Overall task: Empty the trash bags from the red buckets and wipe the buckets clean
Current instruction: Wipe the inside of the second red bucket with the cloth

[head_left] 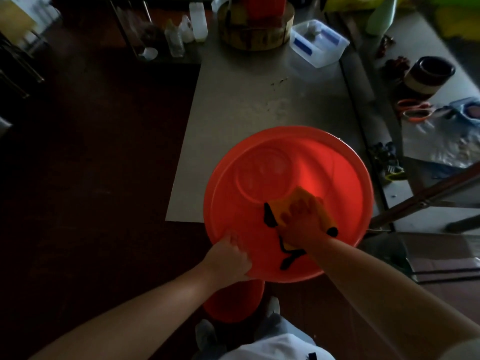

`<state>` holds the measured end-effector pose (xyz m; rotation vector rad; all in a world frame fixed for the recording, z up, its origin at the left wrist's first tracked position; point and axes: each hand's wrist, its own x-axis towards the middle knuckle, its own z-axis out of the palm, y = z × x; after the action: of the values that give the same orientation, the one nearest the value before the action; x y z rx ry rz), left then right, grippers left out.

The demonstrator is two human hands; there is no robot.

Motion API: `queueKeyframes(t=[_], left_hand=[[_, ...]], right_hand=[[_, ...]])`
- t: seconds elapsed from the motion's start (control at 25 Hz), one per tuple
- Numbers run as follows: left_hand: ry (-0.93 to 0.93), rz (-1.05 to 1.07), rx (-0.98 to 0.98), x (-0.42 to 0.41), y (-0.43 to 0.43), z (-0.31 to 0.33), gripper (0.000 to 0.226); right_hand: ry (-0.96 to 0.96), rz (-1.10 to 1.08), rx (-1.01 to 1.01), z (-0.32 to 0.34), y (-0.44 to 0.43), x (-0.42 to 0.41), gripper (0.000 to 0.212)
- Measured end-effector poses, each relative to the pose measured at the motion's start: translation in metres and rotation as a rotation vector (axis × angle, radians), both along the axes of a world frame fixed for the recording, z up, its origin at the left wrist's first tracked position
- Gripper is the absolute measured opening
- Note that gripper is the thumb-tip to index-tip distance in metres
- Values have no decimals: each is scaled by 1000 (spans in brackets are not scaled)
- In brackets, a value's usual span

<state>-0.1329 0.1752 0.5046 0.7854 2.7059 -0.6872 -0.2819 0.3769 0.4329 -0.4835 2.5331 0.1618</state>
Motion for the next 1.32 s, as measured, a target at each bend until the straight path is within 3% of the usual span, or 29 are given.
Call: queueKeyframes(t=[0.08,0.16,0.24,0.36,0.4,0.48,0.56,0.64,0.8,0.88,1.0,1.12,1.32], left_hand=[[57,-65,89,-1,2,-2,68],[102,-87,108,-1,1,2,65],[108,-80,70,-2,1,6,65],[75,-60,87,-1,1,14,66],[44,-54,67,-1,3,17,66],[-58,-46,51,4,10,26,66],[-69,-32,78,7,13,24,65],[-73,-35,44,7,12,28,64],[-74,-111,-11,5,11,34,54],[-99,-68,-93,9,8,32,46],[-85,-41,-80,10,-3,28,61],[-76,-118,-3,10,-1,27,68],[-57,-147,-17,4,-7,29,65]], right_hand=[[31,79,-59,-8,-17,29,66],[44,99,-112,1,-44,55,85],[-160,-9,-184,13,-50,61,113],[-34,152,-85,38,-25,61,133],[26,202,4,42,-13,57,124],[86,224,183,55,9,47,81],[66,172,273,63,22,44,65],[27,104,257,62,19,57,64],[-145,-90,-30,55,-21,106,68],[-134,-62,-109,53,-28,121,71],[25,88,-68,58,-9,123,95],[63,13,40,67,18,108,67],[-55,-82,27,67,-6,116,66]])
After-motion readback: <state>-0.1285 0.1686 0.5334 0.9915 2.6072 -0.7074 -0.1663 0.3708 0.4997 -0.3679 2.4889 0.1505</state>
